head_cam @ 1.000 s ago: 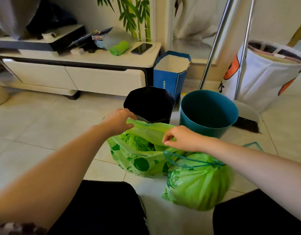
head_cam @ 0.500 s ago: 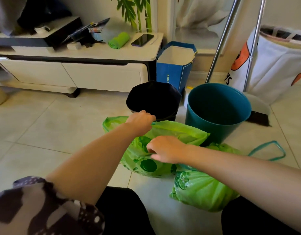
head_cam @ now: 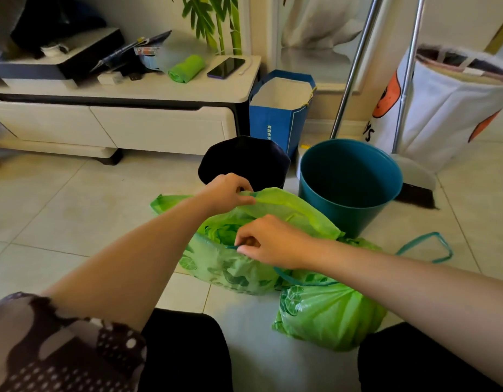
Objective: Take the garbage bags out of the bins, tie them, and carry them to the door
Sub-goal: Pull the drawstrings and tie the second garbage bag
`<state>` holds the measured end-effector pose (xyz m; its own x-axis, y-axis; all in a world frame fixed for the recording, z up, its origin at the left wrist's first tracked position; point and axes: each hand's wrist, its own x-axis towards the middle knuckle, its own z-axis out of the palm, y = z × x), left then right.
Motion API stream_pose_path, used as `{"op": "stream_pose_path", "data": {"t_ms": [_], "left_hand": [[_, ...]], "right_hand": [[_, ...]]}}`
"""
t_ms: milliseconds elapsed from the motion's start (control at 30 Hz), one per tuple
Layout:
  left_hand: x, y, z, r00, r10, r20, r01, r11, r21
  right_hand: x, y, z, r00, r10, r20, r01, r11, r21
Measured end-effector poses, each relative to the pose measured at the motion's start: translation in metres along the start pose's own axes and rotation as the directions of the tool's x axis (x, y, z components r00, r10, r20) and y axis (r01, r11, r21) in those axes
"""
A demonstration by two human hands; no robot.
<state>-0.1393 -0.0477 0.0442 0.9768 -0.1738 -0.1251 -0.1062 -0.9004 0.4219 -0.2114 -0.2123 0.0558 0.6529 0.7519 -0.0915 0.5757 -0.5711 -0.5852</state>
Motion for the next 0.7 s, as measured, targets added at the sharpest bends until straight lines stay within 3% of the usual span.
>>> {"op": "stream_pose_path", "data": {"t_ms": [167, 333, 533, 700], "left_hand": [[-0.007, 0.008, -0.008, 0.99, 0.081, -0.117, -0.071, 0.994, 0.081], [-0.019, 0.002, -0.017, 0.988, 0.132, -0.076, -0.108, 0.96, 0.259], [-0.024, 0.001, -0.021, 0.991, 0.085, -0.1, -0.088, 0.996, -0.026], [-0.03, -0.004, -0.025, 0.996, 0.052, -0.066, -0.061, 0.989, -0.136]], "right_hand": [[-0.02, 0.0, -0.014, 0.999, 0.029, -0.043, -0.031, 0.999, -0.033], [-0.031, -0.002, -0.032, 0.998, 0.003, -0.066, -0.009, 0.996, -0.086], [-0.02, -0.002, -0.042, 0.99, -0.025, -0.142, 0.007, 0.992, -0.127], [-0.014, -0.003, -0.044, 0.982, -0.036, -0.183, 0.022, 0.997, -0.081]]}}
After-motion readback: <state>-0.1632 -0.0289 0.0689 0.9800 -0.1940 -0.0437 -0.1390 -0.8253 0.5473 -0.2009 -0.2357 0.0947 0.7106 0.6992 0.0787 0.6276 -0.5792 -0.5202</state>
